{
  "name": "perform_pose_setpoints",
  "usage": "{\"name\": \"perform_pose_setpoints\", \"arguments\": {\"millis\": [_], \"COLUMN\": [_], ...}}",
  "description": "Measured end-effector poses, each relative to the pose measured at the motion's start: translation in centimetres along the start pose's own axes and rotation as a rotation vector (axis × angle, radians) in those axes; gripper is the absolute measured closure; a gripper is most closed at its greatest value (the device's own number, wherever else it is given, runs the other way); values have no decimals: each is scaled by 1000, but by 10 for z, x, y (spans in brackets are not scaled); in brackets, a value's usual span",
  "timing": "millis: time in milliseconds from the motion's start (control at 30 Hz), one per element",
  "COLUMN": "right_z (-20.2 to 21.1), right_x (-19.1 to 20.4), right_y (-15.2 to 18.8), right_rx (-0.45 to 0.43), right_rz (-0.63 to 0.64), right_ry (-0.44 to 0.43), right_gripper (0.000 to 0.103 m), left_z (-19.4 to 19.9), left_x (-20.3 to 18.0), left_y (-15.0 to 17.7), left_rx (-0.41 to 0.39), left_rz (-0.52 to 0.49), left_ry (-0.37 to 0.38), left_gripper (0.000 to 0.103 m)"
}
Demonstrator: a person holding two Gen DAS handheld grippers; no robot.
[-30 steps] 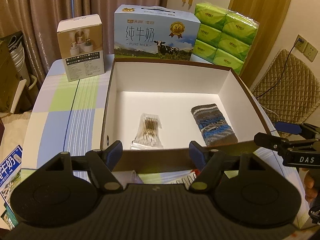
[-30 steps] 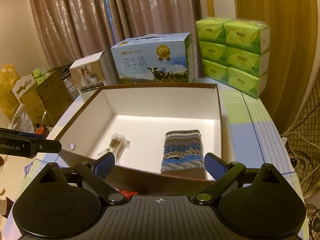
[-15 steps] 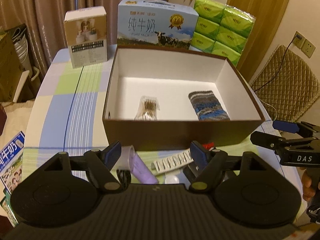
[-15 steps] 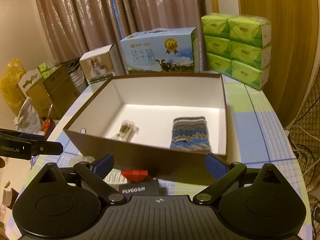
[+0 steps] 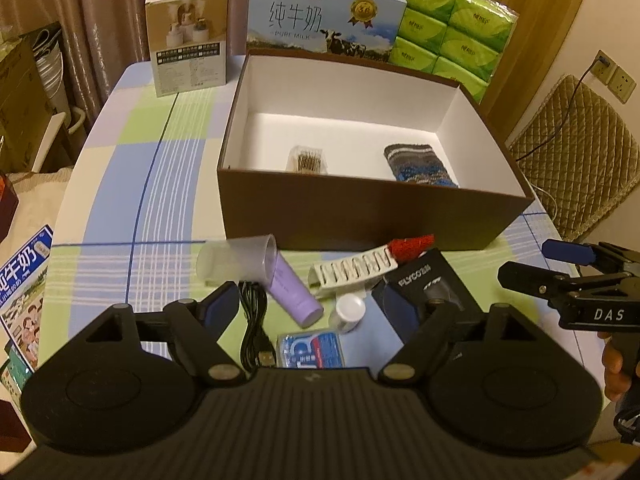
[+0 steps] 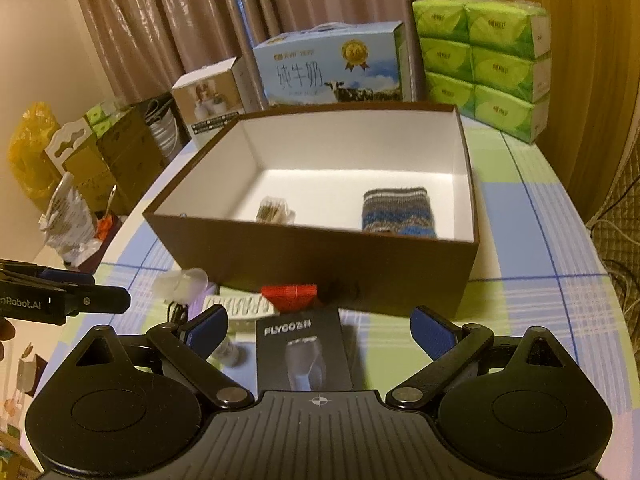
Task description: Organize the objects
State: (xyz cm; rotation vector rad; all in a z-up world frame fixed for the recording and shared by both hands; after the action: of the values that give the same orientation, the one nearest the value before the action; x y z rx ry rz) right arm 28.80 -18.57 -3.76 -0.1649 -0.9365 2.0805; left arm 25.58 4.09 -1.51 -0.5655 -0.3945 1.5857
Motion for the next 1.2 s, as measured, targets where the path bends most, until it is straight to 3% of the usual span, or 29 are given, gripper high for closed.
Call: {"name": "perform_pose_setpoints", "arguments": {"millis": [533,1200], "right_z": [-19,-50], "right_x": [3,16], "right_y": [33,60], "right_rx": [100,189], "right_rz": [-2,79], "right_ry": [2,29], "right_gripper": [7,8], "left_z": [-14,-34], "left_x": [7,6], "left_y": [35,62], "left_rx": [86,122], "left_rz": [32,8], "left_ry": [-11,-25], "left_gripper": [27,28]}}
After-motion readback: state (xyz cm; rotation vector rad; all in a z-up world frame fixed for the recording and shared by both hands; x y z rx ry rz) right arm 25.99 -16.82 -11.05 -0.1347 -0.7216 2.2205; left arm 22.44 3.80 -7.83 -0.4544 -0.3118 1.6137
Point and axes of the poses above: each gripper's, at about its wrist camera, not at the fingertips, and z roughly against the way its jaws point, x to its left, y to its underside, the point moved 2 cm from there along -z, roughly the way its jaws point
